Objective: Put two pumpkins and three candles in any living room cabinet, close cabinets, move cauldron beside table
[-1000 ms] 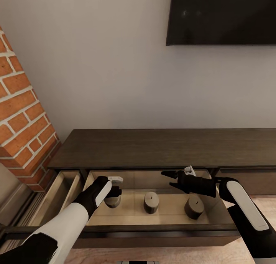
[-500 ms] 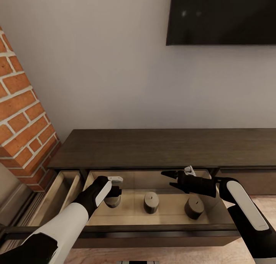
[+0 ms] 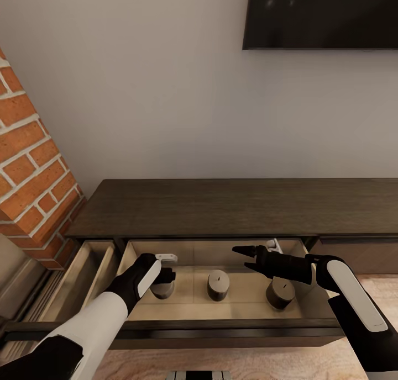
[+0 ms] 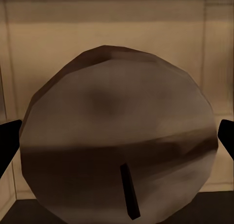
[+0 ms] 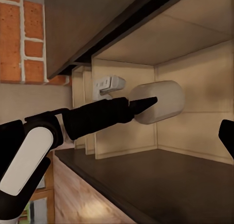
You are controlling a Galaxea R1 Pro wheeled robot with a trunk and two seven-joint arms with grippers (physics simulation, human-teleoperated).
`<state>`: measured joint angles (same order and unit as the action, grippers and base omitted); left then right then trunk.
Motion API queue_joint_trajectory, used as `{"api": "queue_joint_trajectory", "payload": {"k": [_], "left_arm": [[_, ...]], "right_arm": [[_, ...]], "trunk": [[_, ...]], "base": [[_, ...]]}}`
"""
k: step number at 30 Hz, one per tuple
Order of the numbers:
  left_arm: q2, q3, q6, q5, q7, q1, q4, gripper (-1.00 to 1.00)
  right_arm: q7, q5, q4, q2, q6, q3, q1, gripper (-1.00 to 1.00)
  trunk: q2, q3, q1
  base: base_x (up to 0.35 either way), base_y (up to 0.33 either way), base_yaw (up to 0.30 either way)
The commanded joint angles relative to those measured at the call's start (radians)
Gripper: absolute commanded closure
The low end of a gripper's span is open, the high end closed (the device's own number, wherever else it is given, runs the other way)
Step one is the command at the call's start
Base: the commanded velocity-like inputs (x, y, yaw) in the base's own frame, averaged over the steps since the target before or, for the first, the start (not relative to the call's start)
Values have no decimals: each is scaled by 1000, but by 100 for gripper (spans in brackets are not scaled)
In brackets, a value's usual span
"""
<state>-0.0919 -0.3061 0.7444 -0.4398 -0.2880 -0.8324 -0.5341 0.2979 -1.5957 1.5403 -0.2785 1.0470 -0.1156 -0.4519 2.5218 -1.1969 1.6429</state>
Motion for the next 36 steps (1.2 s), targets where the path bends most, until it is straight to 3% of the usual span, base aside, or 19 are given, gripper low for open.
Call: {"api": "queue_joint_trajectory", "payload": {"k": [1, 5, 6, 18, 36], "left_arm": [[0, -5, 3, -10, -10, -1, -1, 100], [1, -5, 3, -10, -10, -1, -1, 100], [1, -5, 3, -10, -10, -1, -1, -100], [1, -5, 3, -10, -10, 1, -1, -100], [-4, -4, 16, -14, -9, -1, 2, -100]], "right_arm": [[10, -10, 1, -1, 0, -1, -1, -100], [10, -10, 1, -1, 0, -1, -1, -100], [10, -10, 1, -1, 0, -1, -1, -100], [10, -10, 1, -1, 0, -1, -1, -100], [10, -10, 3, 0, 0, -1, -1, -100]], "trunk": [[0, -1, 0], [0, -1, 0], [0, -1, 0], [0, -1, 0], [-4, 69, -8]], "base": [[0, 0, 0], [0, 0, 0], [0, 0, 0], [0, 0, 0], [0, 0, 0]]}}
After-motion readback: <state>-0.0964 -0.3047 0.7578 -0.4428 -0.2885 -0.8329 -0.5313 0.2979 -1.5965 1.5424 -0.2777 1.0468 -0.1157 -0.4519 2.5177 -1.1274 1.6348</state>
